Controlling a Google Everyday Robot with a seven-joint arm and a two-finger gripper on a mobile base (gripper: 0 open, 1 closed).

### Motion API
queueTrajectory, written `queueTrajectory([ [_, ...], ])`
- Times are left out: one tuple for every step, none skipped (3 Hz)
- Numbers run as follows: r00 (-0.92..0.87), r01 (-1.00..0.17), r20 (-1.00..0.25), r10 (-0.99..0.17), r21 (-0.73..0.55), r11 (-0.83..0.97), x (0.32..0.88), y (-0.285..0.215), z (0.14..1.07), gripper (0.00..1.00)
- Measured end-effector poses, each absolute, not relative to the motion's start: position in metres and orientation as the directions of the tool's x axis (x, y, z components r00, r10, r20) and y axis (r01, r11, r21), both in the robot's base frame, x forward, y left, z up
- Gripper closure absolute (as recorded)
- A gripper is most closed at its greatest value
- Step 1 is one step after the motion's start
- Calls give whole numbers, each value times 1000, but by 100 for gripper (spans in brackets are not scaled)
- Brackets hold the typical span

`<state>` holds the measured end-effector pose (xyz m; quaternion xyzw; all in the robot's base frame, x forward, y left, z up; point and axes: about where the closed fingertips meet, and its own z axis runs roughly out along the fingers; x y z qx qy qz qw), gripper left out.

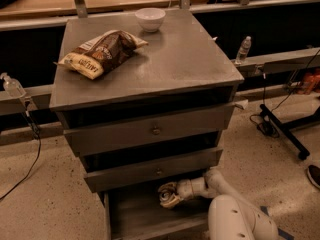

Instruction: Pick 7up can from bottom drawer and place on counter

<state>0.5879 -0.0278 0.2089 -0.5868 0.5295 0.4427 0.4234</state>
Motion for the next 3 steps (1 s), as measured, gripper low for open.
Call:
queueTrajectory([
  [46,-996,-969,-245,-26,-83,587,-25,208,82],
  [43,-996,-969,-242,-22,-87,585,-22,207,51],
  [42,-996,-970,-241,-20,-90,584,-20,206,28],
])
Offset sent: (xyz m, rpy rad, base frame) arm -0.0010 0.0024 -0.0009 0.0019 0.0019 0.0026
